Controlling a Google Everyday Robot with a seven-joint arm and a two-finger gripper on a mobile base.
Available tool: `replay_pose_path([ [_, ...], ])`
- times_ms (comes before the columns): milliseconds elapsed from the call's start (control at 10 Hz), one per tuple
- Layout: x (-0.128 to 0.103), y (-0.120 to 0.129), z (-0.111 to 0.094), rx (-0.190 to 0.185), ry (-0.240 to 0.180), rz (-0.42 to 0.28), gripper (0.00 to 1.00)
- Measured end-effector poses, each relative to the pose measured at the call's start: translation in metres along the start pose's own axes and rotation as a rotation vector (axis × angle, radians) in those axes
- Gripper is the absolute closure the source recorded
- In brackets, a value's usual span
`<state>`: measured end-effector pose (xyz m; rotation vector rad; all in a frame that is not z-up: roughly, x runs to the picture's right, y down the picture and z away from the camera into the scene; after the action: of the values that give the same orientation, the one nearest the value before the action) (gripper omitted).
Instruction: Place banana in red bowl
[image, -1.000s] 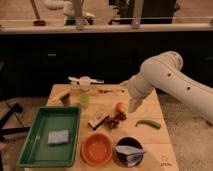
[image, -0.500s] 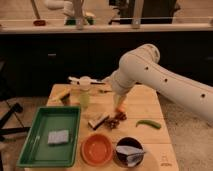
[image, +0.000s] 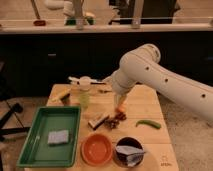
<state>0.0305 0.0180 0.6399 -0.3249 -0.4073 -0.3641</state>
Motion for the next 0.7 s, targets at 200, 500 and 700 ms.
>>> replay_pose_path([
  [200,0.001,-0.002,0.002,0.010,-0.006,-0.007,0.20],
  [500,-0.023,-0.032,0.022,0.049,-0.035,-0.058,0.20],
  [700,-0.053,-0.059,0.041,0.067,-0.071,-0.104,0.20],
])
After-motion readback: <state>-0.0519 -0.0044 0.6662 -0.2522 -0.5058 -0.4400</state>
